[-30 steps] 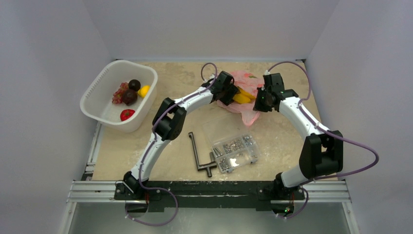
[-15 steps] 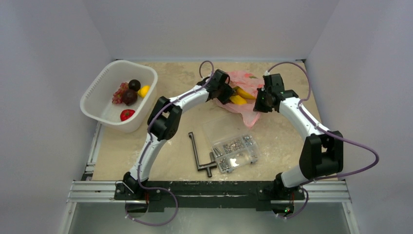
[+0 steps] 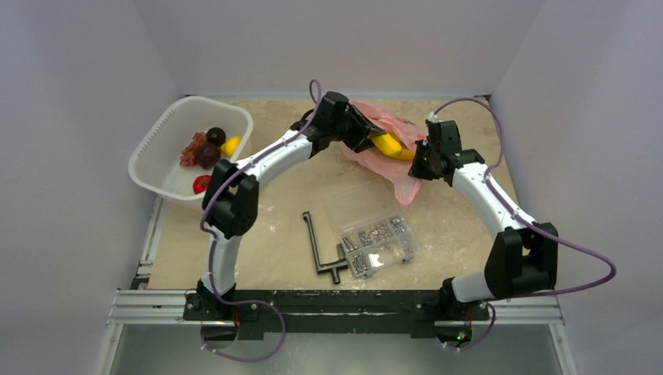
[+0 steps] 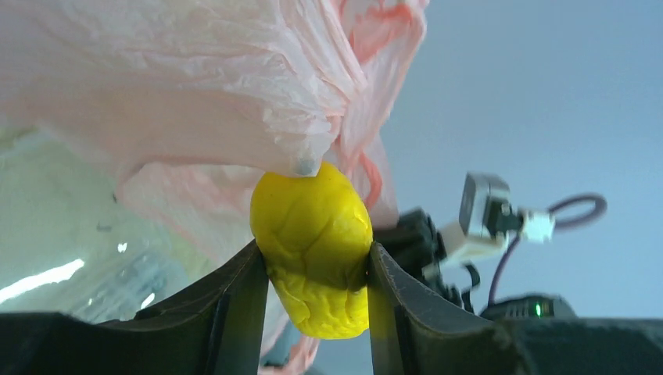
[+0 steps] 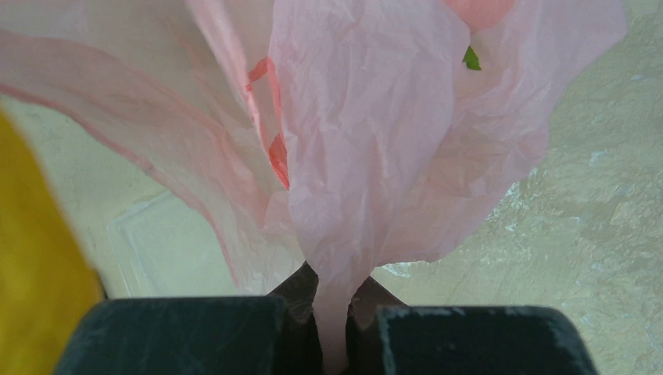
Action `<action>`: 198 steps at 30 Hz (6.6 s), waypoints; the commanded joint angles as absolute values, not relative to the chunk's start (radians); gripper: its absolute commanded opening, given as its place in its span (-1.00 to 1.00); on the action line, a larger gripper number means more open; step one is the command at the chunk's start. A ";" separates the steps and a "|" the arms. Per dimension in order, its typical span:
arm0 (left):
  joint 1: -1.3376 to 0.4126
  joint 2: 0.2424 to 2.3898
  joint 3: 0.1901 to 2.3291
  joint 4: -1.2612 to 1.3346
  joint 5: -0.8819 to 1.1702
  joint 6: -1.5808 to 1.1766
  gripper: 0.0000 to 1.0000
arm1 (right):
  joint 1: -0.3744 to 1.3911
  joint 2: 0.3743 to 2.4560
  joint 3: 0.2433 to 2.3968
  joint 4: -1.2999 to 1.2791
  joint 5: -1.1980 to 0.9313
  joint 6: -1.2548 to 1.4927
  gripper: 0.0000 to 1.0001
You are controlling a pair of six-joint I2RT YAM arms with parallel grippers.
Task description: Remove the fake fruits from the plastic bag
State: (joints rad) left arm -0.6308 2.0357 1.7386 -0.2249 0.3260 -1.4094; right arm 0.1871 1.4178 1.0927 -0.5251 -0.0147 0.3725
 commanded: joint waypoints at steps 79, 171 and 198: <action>0.050 1.639 1.867 -1.057 0.066 -0.641 -1.00 | -0.044 1.593 1.494 -0.675 0.075 0.549 -1.00; -0.828 2.276 2.090 -0.464 -0.414 -0.513 -0.40 | 0.095 1.354 1.227 -0.725 -0.284 0.459 -1.00; -0.710 2.260 2.088 -0.575 -0.350 -0.603 0.35 | 0.096 1.408 1.238 -0.722 -0.260 0.408 -1.00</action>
